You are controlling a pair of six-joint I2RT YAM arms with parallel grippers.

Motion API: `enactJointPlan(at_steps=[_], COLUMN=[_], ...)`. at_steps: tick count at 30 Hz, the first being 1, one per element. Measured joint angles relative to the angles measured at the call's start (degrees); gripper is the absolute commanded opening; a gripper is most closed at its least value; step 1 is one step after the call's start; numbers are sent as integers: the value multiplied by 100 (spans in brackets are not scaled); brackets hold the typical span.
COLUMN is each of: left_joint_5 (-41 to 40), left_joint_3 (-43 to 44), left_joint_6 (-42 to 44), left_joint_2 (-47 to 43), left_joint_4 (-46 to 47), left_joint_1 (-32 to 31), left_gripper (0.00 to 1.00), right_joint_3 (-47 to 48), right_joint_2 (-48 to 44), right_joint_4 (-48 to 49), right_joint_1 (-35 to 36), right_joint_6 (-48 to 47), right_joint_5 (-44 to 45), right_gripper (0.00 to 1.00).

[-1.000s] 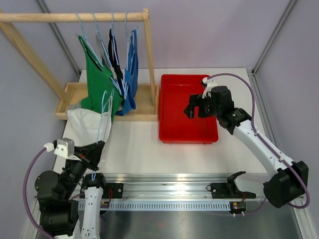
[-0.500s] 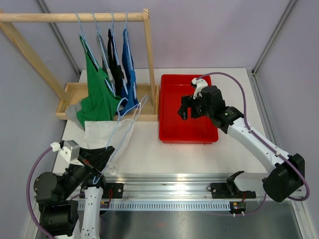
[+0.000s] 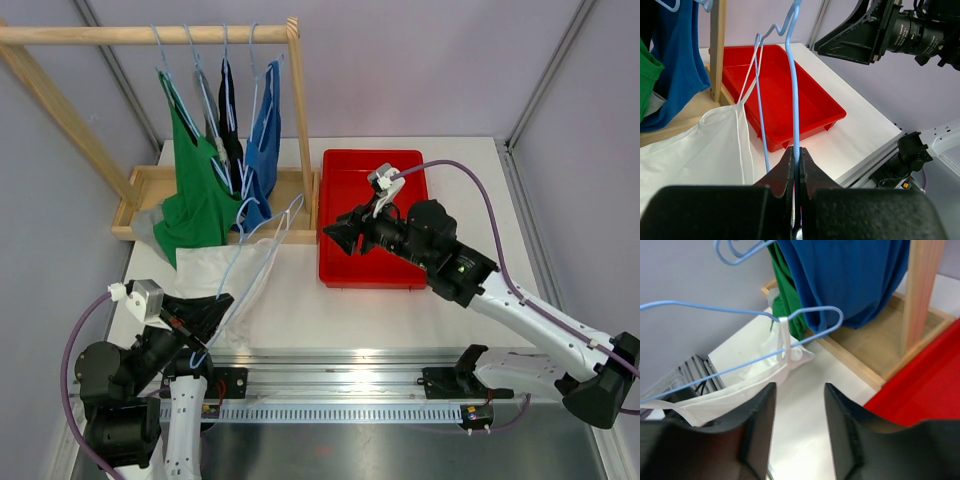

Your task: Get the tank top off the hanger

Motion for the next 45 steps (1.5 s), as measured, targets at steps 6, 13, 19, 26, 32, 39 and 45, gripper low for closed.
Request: enactJointPlan(at_steps=[6, 13, 19, 26, 32, 39, 45], left_joint_5=[-7, -7, -7, -9, -9, -9, -13], left_joint_3=[0, 0, 0, 0, 0, 0, 0], left_joint_6=[-13, -13, -15, -13, -13, -15, -13], left_joint_2=[0, 0, 0, 0, 0, 0, 0], left_joint_4=[0, -2, -4, -7, -7, -7, -7], left_joint_1=[0, 0, 0, 0, 0, 0, 0], left_gripper=[0, 0, 0, 0, 0, 0, 0], right_joint_3=[-42, -37, 103, 365, 507, 599, 632], right_joint_2=[485, 1047, 1239, 1602, 1853, 2031, 2127], right_joint_4=[824, 1113, 1303, 1473, 1473, 1519, 1558], right_joint_1=[321, 492, 492, 494, 496, 496, 498], right_joint_6=[50, 13, -20, -39, -55, -74, -96], right_joint_5=[68, 164, 157, 142, 103, 28, 9], right_gripper=[45, 43, 41, 39, 37, 28, 0])
